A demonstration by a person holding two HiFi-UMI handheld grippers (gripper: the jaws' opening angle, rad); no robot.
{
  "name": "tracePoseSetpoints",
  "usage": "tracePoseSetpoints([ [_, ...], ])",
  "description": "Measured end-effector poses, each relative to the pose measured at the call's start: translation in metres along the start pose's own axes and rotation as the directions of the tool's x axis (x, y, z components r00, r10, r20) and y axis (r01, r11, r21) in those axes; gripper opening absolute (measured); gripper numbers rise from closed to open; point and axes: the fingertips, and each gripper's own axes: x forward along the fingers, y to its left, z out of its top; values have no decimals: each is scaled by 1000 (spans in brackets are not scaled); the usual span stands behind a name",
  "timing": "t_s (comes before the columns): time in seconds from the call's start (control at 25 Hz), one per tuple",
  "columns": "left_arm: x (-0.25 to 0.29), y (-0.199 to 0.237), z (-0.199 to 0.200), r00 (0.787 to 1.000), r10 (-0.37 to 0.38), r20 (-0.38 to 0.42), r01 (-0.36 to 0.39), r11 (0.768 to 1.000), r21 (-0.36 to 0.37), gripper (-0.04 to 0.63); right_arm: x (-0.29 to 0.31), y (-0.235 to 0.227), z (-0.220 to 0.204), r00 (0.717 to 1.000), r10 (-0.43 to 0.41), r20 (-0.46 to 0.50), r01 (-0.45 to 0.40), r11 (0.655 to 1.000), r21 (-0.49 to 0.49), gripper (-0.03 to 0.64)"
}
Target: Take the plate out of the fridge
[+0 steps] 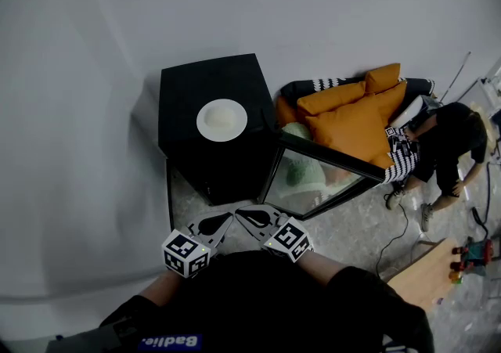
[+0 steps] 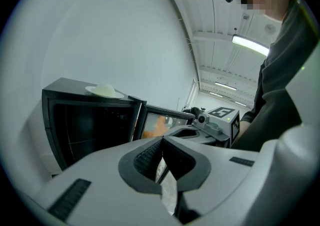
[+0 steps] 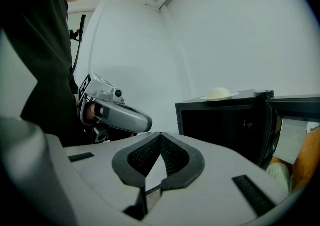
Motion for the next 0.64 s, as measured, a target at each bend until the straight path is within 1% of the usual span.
tracePoseSetpoints([
  [0.64, 2, -4, 2, 1000, 0, 4, 0, 1000, 14, 8, -3, 0, 0, 1000, -2, 3, 2, 1000, 4, 9],
])
